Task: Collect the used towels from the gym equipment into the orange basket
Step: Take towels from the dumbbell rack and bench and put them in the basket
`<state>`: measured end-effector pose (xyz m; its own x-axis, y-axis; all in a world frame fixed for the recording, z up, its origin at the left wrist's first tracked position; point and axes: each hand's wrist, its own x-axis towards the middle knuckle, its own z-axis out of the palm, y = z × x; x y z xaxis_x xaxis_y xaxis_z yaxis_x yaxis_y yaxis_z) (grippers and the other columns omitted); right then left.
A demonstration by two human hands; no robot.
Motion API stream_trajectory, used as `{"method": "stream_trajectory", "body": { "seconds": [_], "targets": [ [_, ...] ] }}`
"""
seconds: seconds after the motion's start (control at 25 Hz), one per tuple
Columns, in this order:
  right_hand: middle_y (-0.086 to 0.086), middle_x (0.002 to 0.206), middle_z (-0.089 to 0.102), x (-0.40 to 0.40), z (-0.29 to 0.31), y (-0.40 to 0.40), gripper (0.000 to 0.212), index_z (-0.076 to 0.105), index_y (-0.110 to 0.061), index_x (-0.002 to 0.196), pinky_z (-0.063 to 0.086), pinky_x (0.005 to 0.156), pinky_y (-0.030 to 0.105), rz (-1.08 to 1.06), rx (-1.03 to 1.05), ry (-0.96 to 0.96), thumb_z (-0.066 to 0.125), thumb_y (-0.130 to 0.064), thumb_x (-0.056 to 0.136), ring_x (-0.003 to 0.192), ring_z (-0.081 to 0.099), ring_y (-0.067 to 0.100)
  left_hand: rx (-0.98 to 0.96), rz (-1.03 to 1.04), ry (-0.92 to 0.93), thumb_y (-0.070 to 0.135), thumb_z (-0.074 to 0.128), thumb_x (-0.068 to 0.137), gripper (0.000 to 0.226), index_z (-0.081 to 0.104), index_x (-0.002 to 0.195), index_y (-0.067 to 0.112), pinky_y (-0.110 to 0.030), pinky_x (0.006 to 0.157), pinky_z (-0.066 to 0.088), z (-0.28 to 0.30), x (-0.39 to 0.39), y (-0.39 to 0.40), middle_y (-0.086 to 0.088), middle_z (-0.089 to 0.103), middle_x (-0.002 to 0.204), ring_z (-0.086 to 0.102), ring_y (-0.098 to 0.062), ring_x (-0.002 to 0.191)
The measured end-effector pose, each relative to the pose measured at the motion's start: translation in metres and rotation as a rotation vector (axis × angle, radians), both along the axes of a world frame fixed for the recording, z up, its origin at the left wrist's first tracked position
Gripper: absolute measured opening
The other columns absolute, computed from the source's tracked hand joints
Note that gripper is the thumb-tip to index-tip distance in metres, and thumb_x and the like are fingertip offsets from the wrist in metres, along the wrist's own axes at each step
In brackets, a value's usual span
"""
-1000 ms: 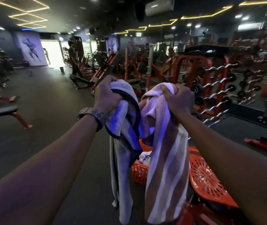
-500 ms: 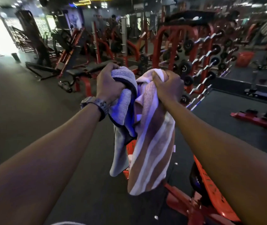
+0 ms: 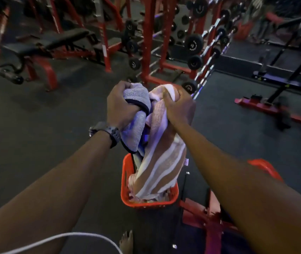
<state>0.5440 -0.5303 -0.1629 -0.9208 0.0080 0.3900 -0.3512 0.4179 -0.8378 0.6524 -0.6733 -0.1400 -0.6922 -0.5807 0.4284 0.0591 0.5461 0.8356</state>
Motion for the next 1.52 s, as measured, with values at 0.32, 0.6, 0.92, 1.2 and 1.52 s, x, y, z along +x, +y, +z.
{"method": "stream_trajectory", "body": {
  "seconds": [0.32, 0.6, 0.92, 1.2, 1.52],
  "targets": [
    [-0.011, 0.089, 0.062, -0.025, -0.263, -0.051, 0.037, 0.058, -0.034, 0.106, 0.041, 0.073, 0.027, 0.005, 0.22, -0.321, 0.049, -0.066, 0.089, 0.081, 0.058, 0.011, 0.088, -0.132, -0.31, 0.025, 0.076, 0.069, 0.037, 0.061, 0.102, 0.017, -0.038, 0.079, 0.051, -0.27, -0.068, -0.06, -0.006, 0.064, 0.104, 0.064, -0.025, 0.094],
    [0.009, 0.139, 0.055, -0.021, -0.512, -0.029, 0.048, 0.044, -0.028, 0.149, 0.041, 0.106, 0.046, 0.21, 0.746, -0.345, 0.043, -0.034, 0.101, 0.127, 0.051, 0.033, -0.19, -0.476, -0.891, 0.041, 0.074, 0.075, 0.095, 0.023, 0.155, 0.04, -0.05, 0.11, 0.032, -0.522, -0.081, -0.048, -0.009, 0.033, 0.15, 0.026, -0.034, 0.142],
    [0.015, 0.158, 0.034, -0.022, -0.689, -0.041, 0.061, 0.03, -0.022, 0.157, 0.047, 0.097, 0.053, 0.254, 0.967, -0.472, 0.026, -0.024, 0.096, 0.137, 0.039, 0.038, -0.294, -0.441, -1.121, 0.049, 0.073, 0.082, 0.104, 0.003, 0.157, 0.035, -0.062, 0.119, 0.014, -0.718, -0.091, -0.02, -0.009, 0.001, 0.169, -0.006, -0.041, 0.154],
    [0.011, 0.154, 0.035, -0.043, -0.682, -0.043, 0.058, 0.031, -0.025, 0.154, 0.048, 0.092, 0.05, 0.354, 1.094, -0.563, 0.046, -0.03, 0.098, 0.134, 0.041, 0.037, -0.176, -0.657, -1.252, 0.082, 0.064, 0.065, 0.125, 0.014, 0.16, 0.019, -0.058, 0.121, 0.013, -0.708, -0.114, -0.041, -0.013, 0.008, 0.168, 0.001, -0.04, 0.155],
    [0.023, 0.101, 0.072, -0.131, -0.386, -0.114, 0.031, 0.065, -0.009, 0.084, 0.049, 0.084, 0.042, 0.202, 0.347, -0.639, 0.051, -0.031, 0.1, 0.101, 0.066, 0.041, 0.519, -0.15, -0.551, 0.022, 0.067, 0.092, 0.012, 0.074, 0.1, 0.016, -0.029, 0.079, 0.052, -0.369, -0.184, -0.126, -0.004, 0.074, 0.098, 0.068, -0.014, 0.09]
  ]
}}
